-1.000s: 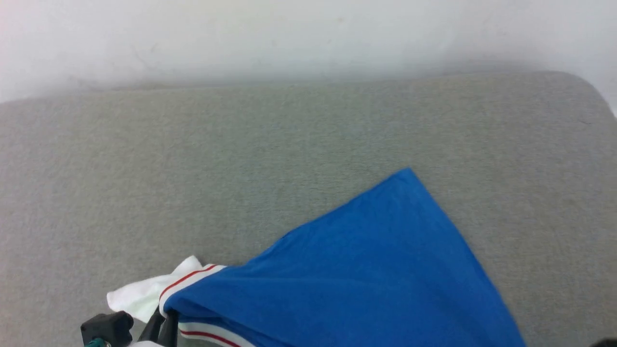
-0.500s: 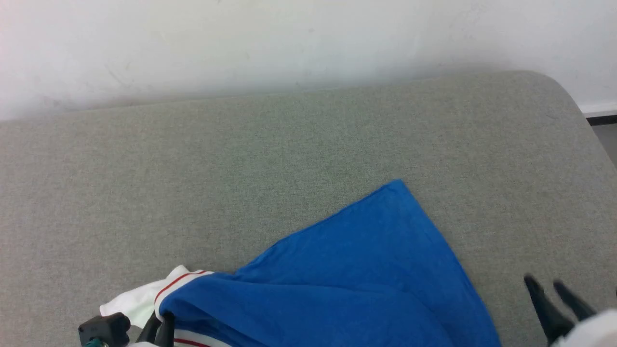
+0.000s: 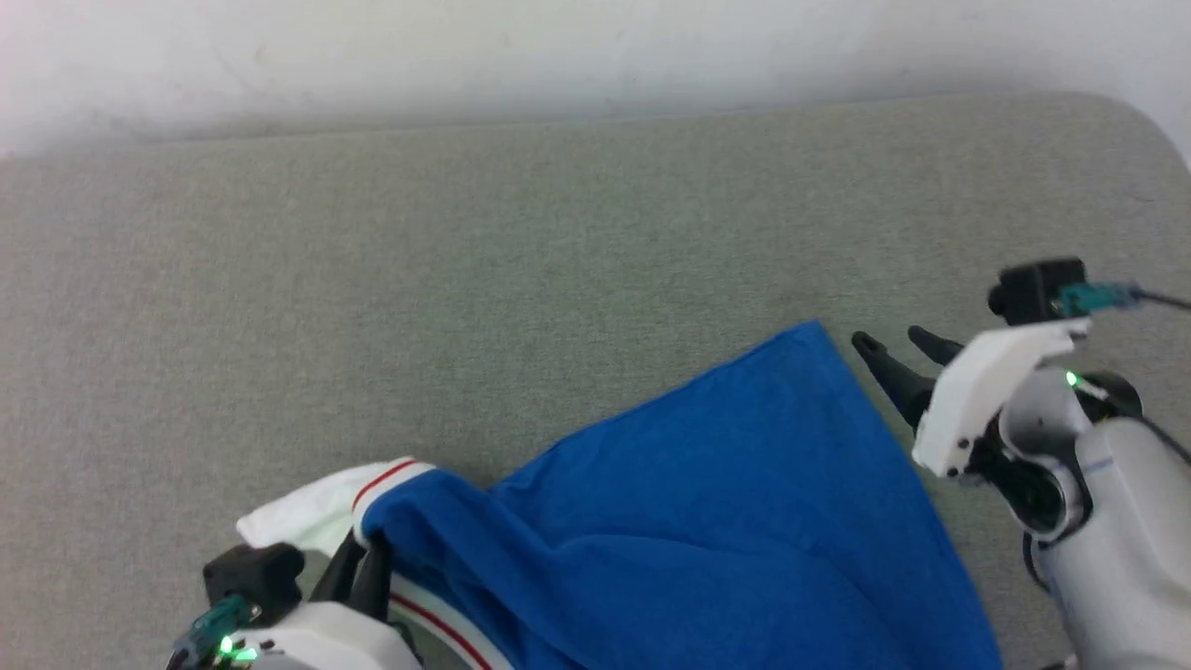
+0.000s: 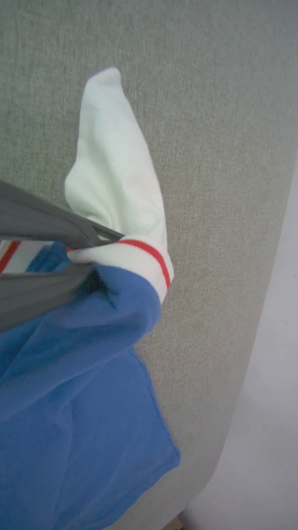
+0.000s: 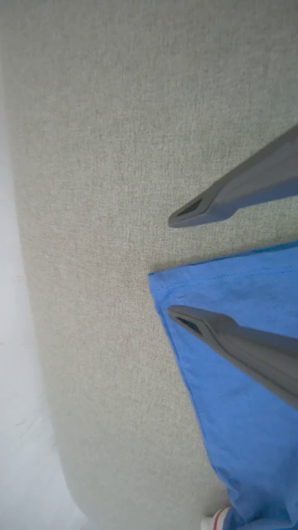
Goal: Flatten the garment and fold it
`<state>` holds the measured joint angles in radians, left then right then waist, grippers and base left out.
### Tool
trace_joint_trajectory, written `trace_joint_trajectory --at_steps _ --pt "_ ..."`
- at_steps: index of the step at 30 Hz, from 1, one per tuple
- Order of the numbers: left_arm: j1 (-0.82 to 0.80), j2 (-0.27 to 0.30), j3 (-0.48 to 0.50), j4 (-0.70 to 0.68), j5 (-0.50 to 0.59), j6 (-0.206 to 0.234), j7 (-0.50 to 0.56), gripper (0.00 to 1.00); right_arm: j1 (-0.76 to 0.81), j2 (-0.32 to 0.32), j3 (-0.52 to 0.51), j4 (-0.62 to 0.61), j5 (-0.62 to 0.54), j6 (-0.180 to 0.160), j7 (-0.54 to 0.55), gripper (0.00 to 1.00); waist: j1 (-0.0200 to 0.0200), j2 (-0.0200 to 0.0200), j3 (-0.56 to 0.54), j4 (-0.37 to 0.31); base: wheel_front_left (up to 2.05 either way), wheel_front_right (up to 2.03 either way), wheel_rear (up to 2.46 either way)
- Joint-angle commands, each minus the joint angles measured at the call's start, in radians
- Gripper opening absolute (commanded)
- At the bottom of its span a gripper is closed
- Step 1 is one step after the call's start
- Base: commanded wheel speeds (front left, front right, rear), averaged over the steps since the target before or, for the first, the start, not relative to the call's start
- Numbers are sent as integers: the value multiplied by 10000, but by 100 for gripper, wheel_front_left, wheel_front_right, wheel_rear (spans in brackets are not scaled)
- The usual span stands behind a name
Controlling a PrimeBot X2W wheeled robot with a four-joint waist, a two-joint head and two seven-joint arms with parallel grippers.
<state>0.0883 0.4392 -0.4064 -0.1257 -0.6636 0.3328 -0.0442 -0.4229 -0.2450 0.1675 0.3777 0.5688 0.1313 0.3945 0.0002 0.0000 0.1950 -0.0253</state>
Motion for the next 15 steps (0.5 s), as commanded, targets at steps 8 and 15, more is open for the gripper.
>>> trace_joint_trajectory --at_steps 8,15 --pt "-939 -301 -321 11 316 -274 -149 0 -1973 -577 1831 1855 738 -6 1977 100 -2 0 1017 792 0 0 0" --pt "-1154 -388 -391 127 346 -366 -284 0 -2539 -718 3619 3165 1161 -6 3353 100 -2 0 1332 981 0 0 0"
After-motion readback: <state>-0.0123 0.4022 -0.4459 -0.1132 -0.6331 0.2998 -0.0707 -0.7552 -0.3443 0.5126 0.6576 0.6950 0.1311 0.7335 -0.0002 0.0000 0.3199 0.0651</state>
